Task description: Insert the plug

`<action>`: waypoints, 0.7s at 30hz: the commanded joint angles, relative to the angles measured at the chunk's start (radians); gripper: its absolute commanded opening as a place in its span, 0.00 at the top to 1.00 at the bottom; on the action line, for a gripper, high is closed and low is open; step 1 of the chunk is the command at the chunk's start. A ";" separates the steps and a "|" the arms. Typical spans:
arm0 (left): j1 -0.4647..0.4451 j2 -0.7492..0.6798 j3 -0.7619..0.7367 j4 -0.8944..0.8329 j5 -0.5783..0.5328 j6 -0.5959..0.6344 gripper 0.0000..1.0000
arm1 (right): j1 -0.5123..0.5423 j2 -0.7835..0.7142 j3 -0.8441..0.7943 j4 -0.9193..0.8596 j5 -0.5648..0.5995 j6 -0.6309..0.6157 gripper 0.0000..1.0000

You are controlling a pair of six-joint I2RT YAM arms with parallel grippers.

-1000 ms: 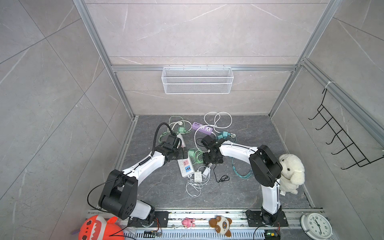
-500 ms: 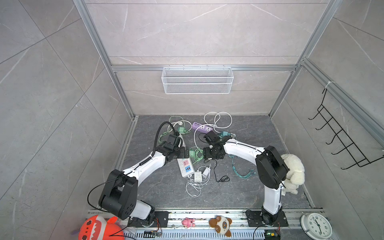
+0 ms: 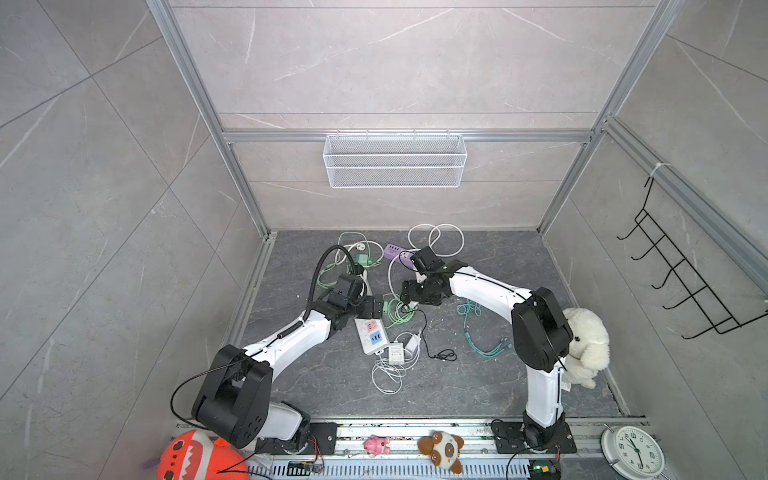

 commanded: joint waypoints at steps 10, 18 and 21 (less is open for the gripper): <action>-0.005 -0.173 -0.073 -0.034 -0.290 -0.027 0.00 | 0.003 0.110 0.195 -0.235 -0.180 -0.372 0.51; 0.024 -0.081 0.153 -0.510 -0.518 -0.257 0.00 | 0.156 0.128 0.322 -0.375 -0.080 -0.695 0.47; 0.073 -0.104 0.137 -0.526 -0.469 -0.306 0.00 | 0.203 0.172 0.383 -0.415 -0.007 -0.724 0.48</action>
